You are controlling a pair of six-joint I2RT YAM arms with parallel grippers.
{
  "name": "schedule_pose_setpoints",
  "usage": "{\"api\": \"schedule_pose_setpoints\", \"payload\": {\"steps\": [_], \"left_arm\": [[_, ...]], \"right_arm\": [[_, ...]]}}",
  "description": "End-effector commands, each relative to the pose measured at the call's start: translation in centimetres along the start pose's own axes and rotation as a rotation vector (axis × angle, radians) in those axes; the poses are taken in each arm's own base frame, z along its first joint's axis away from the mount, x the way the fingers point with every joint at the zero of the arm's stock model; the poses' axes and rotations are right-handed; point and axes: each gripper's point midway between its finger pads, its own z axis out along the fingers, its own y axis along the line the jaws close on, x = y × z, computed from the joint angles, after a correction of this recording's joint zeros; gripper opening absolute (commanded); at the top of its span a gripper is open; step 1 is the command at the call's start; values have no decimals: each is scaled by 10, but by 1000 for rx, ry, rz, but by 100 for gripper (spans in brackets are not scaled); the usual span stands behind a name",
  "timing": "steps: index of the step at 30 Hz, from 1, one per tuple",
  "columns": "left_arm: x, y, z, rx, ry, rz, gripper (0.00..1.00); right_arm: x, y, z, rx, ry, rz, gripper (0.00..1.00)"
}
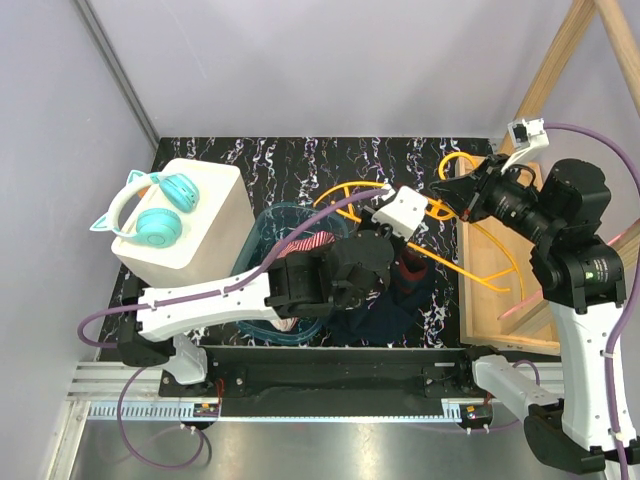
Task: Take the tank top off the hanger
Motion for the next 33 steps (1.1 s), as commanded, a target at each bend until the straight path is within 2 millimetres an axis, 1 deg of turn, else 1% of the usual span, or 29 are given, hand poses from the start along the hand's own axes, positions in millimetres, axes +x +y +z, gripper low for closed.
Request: {"api": "schedule_pose_setpoints", "payload": {"steps": [1, 2, 3, 4, 5, 6, 8, 9, 10, 11, 12, 13, 14, 15, 16, 17, 18, 19, 20, 21, 22, 24, 25, 26, 28, 30, 31, 32, 33], "left_arm": [[-34, 22, -1, -33, -54, -40, 0], [-45, 25, -5, -20, -71, -54, 0], [-57, 33, -13, -9, -96, -81, 0], [-66, 37, -18, 8, -114, -98, 0], [-76, 43, -22, 37, -135, -116, 0], [-90, 55, -32, 49, -166, -149, 0], [-101, 69, -37, 66, -194, -183, 0], [-107, 89, -38, 31, -210, -202, 0], [-106, 98, -37, 16, -210, -206, 0], [-102, 114, -31, -16, -203, -216, 0], [-102, 124, -33, -29, -205, -227, 0], [-97, 132, -32, -40, -191, -233, 0], [-86, 143, -26, -57, -173, -247, 0], [-86, 153, -33, -65, -183, -263, 0], [-76, 158, -31, -79, -166, -261, 0], [-75, 170, -31, -97, -171, -276, 0], [-78, 178, -38, -104, -185, -286, 0], [-75, 183, -39, -112, -181, -284, 0], [-77, 190, -41, -121, -189, -292, 0], [-80, 193, -45, -112, -201, -299, 0], [-83, 194, -47, -95, -210, -303, 0], [-96, 186, -53, 8, -248, -316, 0], [-103, 184, -57, 38, -268, -318, 0], [-109, 178, -61, 86, -290, -307, 0], [-136, 180, -77, 121, -380, -310, 0], [-158, 179, -87, 157, -443, -287, 0], [-185, 185, -103, 165, -515, -292, 0], [-198, 186, -110, 177, -548, -272, 0], [-208, 185, -111, 182, -569, -262, 0]], "right_arm": [[-8, 4, -3, -6, -43, -18, 0], [-7, 3, -5, -4, -45, -23, 0], [-5, 2, -6, 2, -45, -26, 0], [0, -3, -5, 17, -38, -23, 0], [2, -3, -7, 18, -38, -33, 0], [4, -3, -8, 17, -37, -41, 0], [10, 0, -11, -8, -30, -70, 0], [12, 2, -13, -22, -29, -85, 0], [14, 6, -14, -49, -24, -98, 0], [12, 10, -21, -61, -45, -133, 0], [10, 13, -24, -67, -61, -143, 0], [8, 14, -28, -63, -79, -156, 0], [3, 19, -36, -65, -119, -176, 0], [-1, 20, -40, -59, -142, -182, 0], [-5, 21, -44, -50, -167, -191, 0], [-10, 26, -50, -57, -197, -204, 0], [-13, 28, -53, -60, -211, -213, 0], [-18, 30, -56, -57, -230, -220, 0], [-23, 31, -59, -48, -251, -223, 0], [-26, 31, -62, -38, -267, -225, 0], [-36, 29, -67, -1, -307, -224, 0], [-51, 30, -82, 40, -397, -210, 0], [-60, 24, -89, 89, -451, -194, 0], [-69, 30, -100, 85, -514, -193, 0], [-81, 35, -111, 94, -577, -194, 0], [-89, 37, -113, 93, -594, -195, 0], [-93, 40, -115, 93, -603, -199, 0], [-94, 40, -116, 95, -604, -200, 0], [-95, 40, -116, 97, -606, -203, 0]]}}
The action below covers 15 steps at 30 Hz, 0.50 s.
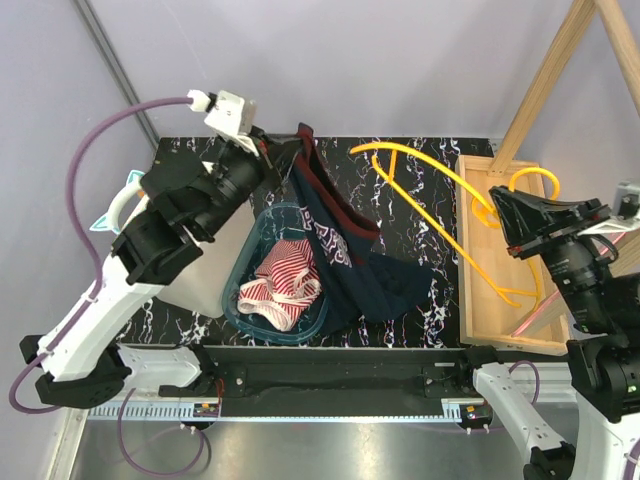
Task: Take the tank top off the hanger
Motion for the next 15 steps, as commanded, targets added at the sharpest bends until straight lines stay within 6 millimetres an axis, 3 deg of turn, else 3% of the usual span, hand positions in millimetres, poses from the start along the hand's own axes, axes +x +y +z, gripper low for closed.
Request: {"api": "schedule_pose_setpoints", "payload": {"steps": [1, 3, 4, 6, 7, 9, 10, 12, 15], "left_arm": [[-146, -27, -43, 167, -386, 5, 0], [-168, -31, -44, 180, -438, 19, 0], [-192, -33, -57, 196, -503, 21, 0], [-213, -37, -62, 211, -575, 38, 0], [-232, -39, -75, 231, -630, 52, 0], [-240, -44, -70, 243, -649, 78, 0], [-259, -42, -86, 241, -704, 97, 0], [-265, -39, -85, 215, -724, 130, 0], [-258, -23, -74, 105, -702, 188, 0]], "right_arm": [[-41, 1, -1, 31, -140, -12, 0], [-42, 1, -5, 38, -152, -13, 0], [-40, -1, -6, 46, -152, -12, 0], [-37, -3, -6, 50, -144, -12, 0], [-34, -4, -5, 50, -137, -13, 0], [-33, -4, -5, 48, -133, -15, 0], [-32, -4, -5, 50, -132, -16, 0], [-33, -4, -7, 51, -134, -17, 0], [-31, -5, -7, 53, -130, -19, 0]]}}
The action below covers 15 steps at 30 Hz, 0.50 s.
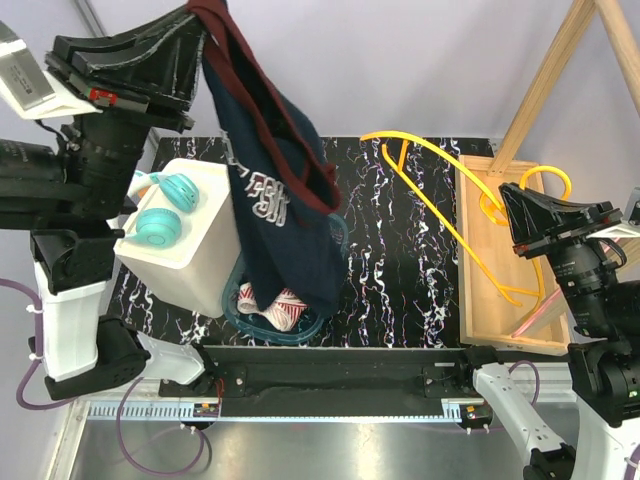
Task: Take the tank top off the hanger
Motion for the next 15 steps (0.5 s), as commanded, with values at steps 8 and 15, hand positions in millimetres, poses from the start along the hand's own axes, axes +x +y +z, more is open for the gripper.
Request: {"api": "schedule_pose_setpoints", "payload": {"steps": [8, 15], "left_arm": [[26, 42, 6, -126, 68, 303, 0], [45, 50, 11, -101, 106, 299, 0]], "right_arm": [[-5, 0, 3, -1, -25, -7, 0], [1, -1, 3, -3, -13, 1, 0]]}}
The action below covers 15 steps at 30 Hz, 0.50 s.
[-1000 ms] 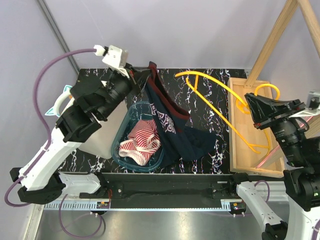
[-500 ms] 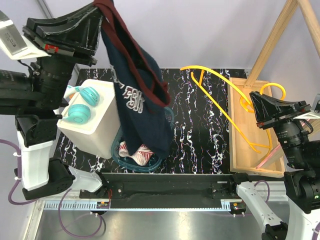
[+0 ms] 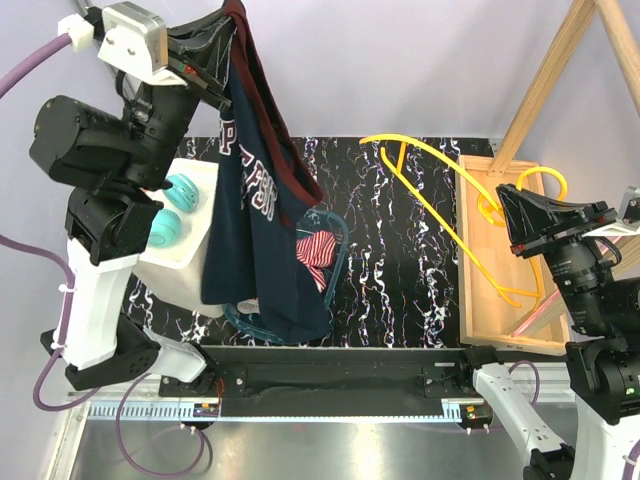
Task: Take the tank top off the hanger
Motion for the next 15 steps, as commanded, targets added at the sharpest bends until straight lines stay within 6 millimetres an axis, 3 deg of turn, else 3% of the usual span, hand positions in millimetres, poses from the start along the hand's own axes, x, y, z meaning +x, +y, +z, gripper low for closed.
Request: {"api": "schedule_pose_setpoints", "payload": {"steps": [1, 6, 7, 12, 14, 15], "left_arm": [[-20, 8, 1, 7, -76, -4, 0], [-17, 23, 14, 18, -100, 29, 0], [-28, 28, 13, 12, -127, 35, 0], [-39, 44, 15, 29, -181, 25, 0], [-35, 41, 15, 67, -173, -1, 0], [-21, 39, 18, 81, -145, -18, 0]], "right_arm": [[-4, 1, 2, -6, -25, 2, 0], [-2, 0, 1, -1, -21, 2, 0], [-3, 0, 0, -2, -23, 3, 0], [-5, 0, -2, 2, -24, -4, 0], [-3, -1, 1, 3, -18, -1, 0], [-2, -1, 0, 5, -17, -2, 0]]}}
